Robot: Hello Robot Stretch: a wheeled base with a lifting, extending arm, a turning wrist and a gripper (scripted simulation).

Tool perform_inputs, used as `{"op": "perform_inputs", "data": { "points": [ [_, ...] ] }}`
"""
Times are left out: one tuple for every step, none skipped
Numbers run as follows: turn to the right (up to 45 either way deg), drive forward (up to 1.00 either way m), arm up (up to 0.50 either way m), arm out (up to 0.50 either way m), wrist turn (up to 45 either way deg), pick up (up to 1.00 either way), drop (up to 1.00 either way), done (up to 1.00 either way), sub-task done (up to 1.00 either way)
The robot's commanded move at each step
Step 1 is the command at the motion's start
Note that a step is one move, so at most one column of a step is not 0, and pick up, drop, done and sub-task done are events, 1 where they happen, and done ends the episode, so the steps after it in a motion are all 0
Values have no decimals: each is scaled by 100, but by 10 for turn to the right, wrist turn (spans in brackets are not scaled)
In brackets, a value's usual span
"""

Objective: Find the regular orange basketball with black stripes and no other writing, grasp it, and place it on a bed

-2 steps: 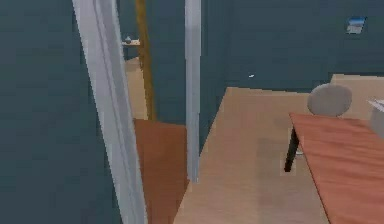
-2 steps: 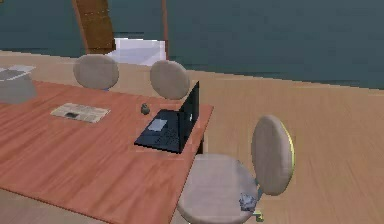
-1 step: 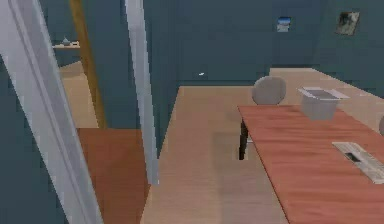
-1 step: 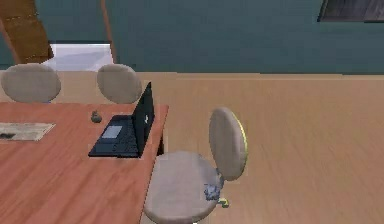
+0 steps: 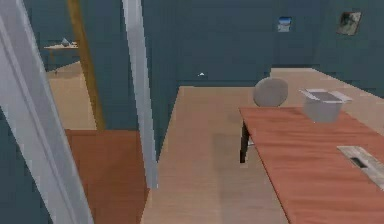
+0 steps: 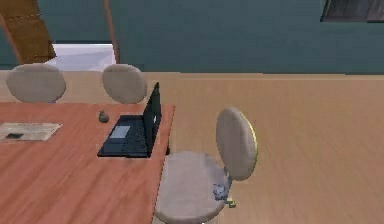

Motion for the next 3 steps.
{"op": "perform_inputs", "data": {
  "points": [
    [0,75,0,0,0,0,0,0,0],
    [-450,0,0,0,0,0,0,0,0],
    [-120,0,0,0,0,0,0,0,0]
  ]
}}
